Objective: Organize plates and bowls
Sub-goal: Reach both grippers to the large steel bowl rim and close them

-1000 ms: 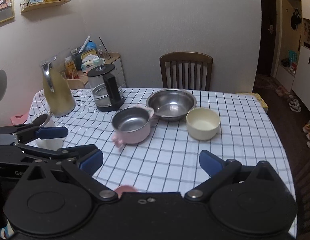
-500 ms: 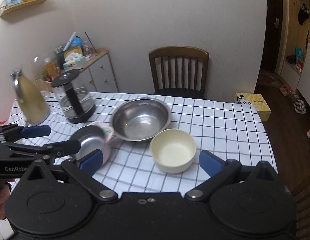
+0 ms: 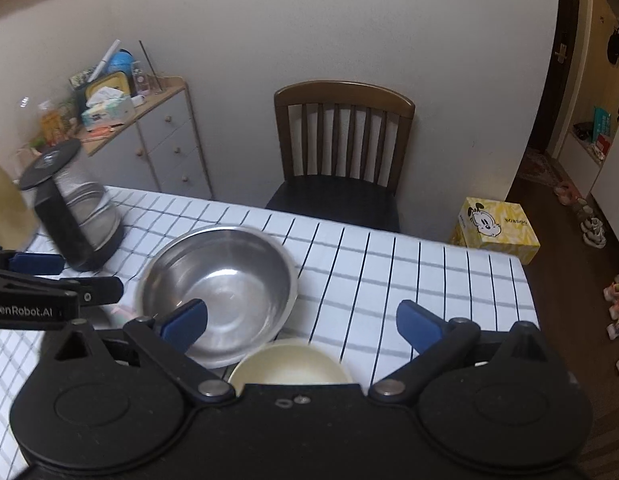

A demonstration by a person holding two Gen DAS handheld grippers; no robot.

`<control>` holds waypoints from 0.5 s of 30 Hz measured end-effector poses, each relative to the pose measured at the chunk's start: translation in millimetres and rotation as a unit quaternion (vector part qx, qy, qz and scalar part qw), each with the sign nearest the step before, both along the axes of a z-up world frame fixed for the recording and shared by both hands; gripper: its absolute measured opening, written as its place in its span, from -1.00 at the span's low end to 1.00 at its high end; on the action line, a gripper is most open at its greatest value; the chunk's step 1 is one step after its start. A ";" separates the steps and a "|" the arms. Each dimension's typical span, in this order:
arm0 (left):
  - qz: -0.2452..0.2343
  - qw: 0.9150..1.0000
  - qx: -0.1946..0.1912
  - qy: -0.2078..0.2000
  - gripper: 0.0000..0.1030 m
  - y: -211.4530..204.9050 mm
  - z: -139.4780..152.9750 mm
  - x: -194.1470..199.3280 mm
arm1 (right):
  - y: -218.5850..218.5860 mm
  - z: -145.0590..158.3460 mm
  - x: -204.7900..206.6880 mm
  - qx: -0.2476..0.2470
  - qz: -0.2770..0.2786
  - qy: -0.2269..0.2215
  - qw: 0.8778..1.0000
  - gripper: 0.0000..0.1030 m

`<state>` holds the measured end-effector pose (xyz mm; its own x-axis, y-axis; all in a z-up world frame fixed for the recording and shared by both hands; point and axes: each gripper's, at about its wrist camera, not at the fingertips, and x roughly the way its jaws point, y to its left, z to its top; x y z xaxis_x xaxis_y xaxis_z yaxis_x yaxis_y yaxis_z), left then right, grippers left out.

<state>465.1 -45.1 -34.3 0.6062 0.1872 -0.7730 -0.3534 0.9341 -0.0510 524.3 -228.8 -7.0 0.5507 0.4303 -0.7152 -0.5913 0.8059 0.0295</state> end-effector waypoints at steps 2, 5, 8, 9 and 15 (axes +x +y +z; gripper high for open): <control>0.009 1.000 -0.002 0.010 0.71 7.8 -7.8 13.3 | 9.1 -7.9 16.2 -0.004 0.000 0.011 1.000 0.96; 0.021 0.999 -0.018 0.026 0.69 19.8 -22.1 31.0 | 21.0 -22.2 36.2 -0.012 0.001 0.028 1.000 0.93; 0.030 0.999 -0.018 0.040 0.68 26.1 -37.9 44.6 | 31.0 -39.9 50.4 -0.022 0.008 0.049 0.999 0.85; 0.031 0.998 -0.022 0.046 0.68 28.2 -43.8 48.4 | 34.5 -45.9 54.3 -0.026 0.009 0.056 0.998 0.82; 0.044 0.995 -0.022 0.084 0.26 35.0 -70.4 64.2 | 47.7 -75.6 71.9 -0.034 0.005 0.093 0.995 0.54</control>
<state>529.3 -10.2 -104.8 0.4502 0.1974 -0.8708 -0.4403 0.8975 -0.0241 596.3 -181.1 -82.6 0.4028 0.3819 -0.8318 -0.5884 0.8041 0.0843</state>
